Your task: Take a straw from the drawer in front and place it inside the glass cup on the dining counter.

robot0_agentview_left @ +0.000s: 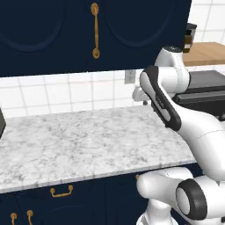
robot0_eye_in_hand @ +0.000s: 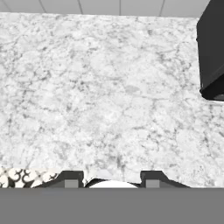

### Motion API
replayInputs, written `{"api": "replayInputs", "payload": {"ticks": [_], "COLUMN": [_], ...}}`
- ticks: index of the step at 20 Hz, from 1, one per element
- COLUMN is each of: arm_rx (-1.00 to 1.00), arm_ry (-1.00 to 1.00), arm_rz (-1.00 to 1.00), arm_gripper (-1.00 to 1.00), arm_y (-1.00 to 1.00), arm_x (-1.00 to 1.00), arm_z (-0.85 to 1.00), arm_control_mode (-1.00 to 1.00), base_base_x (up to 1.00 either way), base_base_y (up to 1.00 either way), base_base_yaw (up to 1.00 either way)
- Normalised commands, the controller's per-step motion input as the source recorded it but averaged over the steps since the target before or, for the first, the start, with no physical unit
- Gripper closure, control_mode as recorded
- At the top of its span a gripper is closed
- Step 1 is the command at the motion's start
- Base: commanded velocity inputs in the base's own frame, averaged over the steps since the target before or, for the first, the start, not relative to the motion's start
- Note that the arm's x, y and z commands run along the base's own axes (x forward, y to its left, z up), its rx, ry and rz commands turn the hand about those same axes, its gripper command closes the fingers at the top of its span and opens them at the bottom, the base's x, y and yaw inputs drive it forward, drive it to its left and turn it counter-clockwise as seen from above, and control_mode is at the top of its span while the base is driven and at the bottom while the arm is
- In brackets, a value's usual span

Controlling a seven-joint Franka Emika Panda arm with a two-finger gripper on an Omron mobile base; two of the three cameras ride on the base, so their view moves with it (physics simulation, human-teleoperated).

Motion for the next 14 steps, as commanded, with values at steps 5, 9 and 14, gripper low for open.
{"api": "replayInputs", "payload": {"ticks": [5, 9, 14], "arm_rx": [0.0, 0.0, 0.0], "arm_ry": [0.0, 0.0, 0.0], "arm_rz": [0.0, 0.0, 0.0], "arm_gripper": [-1.0, -1.0, -1.0], "arm_y": [0.0, 0.0, 0.0], "arm_x": [-0.02, 0.0, 0.0], "arm_z": [0.0, 0.0, 0.0], "arm_control_mode": [1.0, 1.0, 1.0], "base_base_x": [-0.49, -0.97, -0.21], "base_base_y": [0.0, -0.09, -0.46], "base_base_yaw": [0.0, 0.02, 0.31]}}
